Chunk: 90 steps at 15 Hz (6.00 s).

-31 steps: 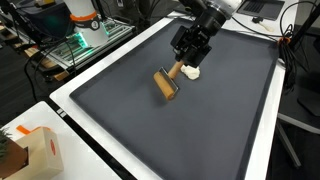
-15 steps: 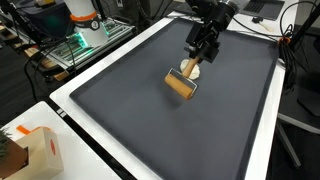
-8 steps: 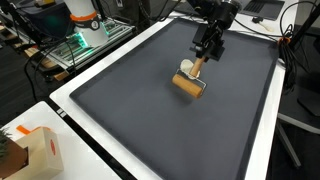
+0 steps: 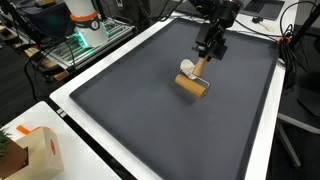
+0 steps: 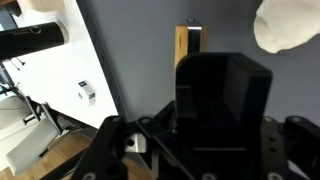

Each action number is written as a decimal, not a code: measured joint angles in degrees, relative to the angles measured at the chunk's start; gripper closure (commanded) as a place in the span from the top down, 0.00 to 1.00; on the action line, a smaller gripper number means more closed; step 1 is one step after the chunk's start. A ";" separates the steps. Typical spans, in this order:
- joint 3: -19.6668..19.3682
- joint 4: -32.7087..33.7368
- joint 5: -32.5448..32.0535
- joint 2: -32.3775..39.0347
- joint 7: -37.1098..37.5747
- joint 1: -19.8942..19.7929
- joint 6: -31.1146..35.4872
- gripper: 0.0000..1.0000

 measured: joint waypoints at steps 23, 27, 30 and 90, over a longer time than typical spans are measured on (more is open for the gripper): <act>4.76 -7.70 38.13 -17.88 -70.01 -15.41 6.29 0.19; 5.33 -7.85 43.79 -20.73 -85.20 -17.49 1.30 0.19; 5.42 -7.99 45.07 -22.42 -95.03 -17.74 -2.72 0.19; 8.30 -26.62 45.02 -20.32 -130.05 -15.23 20.69 0.19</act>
